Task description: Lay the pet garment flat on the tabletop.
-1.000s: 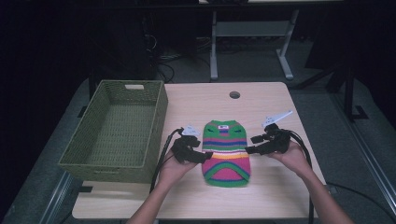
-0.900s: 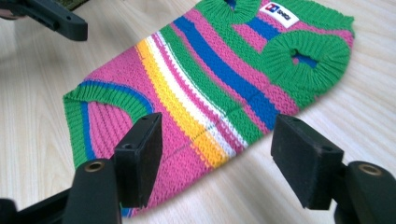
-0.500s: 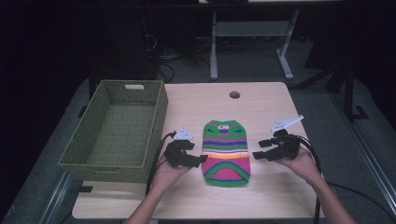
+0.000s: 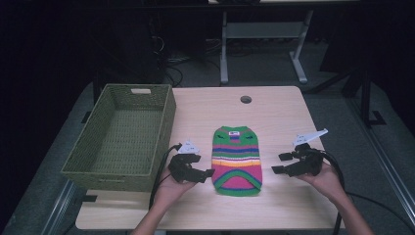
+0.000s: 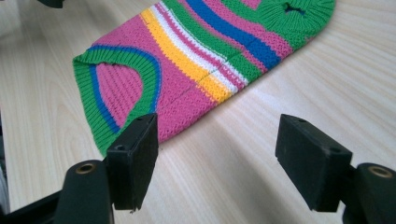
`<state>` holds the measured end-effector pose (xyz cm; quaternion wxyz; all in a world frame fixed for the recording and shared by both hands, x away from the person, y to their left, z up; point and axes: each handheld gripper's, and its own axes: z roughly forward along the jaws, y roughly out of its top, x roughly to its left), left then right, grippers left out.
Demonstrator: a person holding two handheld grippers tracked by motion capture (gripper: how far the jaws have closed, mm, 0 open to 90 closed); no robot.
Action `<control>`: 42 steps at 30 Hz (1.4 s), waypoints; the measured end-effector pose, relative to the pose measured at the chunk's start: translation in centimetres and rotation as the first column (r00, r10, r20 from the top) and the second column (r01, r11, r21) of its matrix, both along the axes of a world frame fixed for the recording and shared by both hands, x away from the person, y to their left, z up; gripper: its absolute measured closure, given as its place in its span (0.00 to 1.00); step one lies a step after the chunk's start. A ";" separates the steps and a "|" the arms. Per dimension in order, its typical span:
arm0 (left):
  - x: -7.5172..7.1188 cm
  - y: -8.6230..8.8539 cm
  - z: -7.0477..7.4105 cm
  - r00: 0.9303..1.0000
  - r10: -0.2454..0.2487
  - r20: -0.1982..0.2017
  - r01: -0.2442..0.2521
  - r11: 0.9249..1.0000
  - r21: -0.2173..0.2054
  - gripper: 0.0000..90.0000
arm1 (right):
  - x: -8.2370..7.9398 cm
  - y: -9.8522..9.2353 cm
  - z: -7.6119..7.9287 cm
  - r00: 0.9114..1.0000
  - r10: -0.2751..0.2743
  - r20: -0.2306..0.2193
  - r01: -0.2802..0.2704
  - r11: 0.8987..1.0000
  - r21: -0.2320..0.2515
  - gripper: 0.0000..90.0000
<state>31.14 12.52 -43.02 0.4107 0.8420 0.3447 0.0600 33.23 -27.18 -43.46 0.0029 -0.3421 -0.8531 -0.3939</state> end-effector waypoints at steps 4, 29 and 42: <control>-0.4 0.1 0.0 1.000 -0.006 0.002 0.006 1.000 0.012 0.26 | -0.6 -0.4 0.0 1.000 -0.003 0.000 0.003 1.000 -0.006 0.33; -3.7 2.0 -0.9 1.000 -0.023 0.011 0.023 1.000 0.009 0.26 | -4.8 -3.4 -1.8 0.997 -0.065 0.042 0.065 0.998 0.010 0.31; -5.6 3.2 -1.4 1.000 -0.008 0.009 0.008 0.999 -0.032 0.23 | -7.3 -4.2 -2.1 0.992 -0.086 0.094 0.086 0.996 0.006 0.30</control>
